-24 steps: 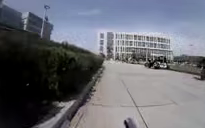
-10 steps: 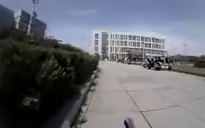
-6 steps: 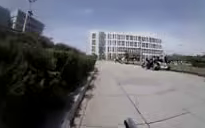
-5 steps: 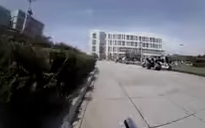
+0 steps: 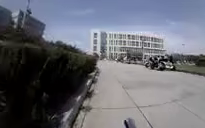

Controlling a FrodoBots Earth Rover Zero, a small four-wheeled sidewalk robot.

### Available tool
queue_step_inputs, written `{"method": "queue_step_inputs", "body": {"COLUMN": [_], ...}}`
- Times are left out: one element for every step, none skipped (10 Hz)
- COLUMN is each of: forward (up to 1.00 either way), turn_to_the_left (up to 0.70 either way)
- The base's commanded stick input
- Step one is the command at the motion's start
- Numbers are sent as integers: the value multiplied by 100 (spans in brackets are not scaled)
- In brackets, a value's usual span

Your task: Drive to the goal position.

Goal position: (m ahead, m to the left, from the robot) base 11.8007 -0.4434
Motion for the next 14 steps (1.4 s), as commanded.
{"method": "queue_step_inputs", "body": {"forward": [70, 70, 70, 70, 70, 70, 70, 70, 70, 70, 70, 70, 70, 70], "turn_to_the_left": [-35, -35, -35, -33, -4, 0, 0, 0, 0, 0, 0, 0, 0, 0]}}
